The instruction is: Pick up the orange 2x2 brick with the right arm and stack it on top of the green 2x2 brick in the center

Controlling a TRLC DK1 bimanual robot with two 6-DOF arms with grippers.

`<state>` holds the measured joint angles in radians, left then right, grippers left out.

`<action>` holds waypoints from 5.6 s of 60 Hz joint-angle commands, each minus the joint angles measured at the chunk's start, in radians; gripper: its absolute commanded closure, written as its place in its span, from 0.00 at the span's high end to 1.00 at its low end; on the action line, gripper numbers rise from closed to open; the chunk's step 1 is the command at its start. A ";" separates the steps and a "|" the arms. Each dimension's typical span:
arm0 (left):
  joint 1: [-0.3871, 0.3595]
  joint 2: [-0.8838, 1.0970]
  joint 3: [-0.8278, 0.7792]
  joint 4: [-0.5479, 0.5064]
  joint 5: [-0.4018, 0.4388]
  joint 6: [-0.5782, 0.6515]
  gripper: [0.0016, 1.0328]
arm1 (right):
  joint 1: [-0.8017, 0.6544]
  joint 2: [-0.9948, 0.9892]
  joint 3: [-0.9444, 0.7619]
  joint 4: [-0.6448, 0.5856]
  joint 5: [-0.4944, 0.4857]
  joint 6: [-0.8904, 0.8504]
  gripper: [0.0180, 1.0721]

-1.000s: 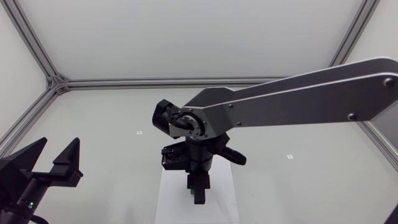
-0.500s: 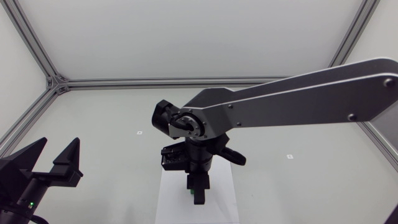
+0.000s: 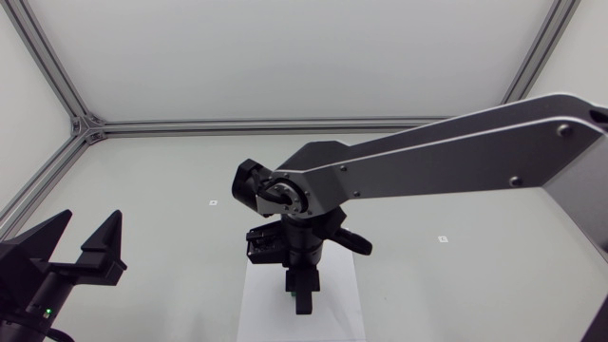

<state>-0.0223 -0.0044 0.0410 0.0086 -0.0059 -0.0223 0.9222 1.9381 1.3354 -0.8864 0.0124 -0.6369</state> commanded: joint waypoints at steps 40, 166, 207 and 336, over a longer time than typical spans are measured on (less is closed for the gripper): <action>0.004 -0.008 -0.041 -0.015 0.004 0.013 0.96 | 0.006 0.068 0.001 0.010 -0.002 -0.007 0.15; 0.004 -0.008 -0.041 -0.015 0.004 0.013 0.96 | -0.011 0.133 -0.094 0.041 0.031 0.040 0.15; 0.004 -0.008 -0.041 -0.015 0.004 0.013 0.96 | -0.014 0.087 -0.064 0.020 -0.054 -0.027 0.15; 0.004 -0.008 -0.041 -0.015 0.004 0.013 0.96 | -0.037 0.099 0.019 -0.023 -0.061 -0.056 0.47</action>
<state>-0.0223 -0.0044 0.0410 0.0086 -0.0055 -0.0219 0.8944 1.9846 1.3605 -0.8978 -0.0486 -0.6678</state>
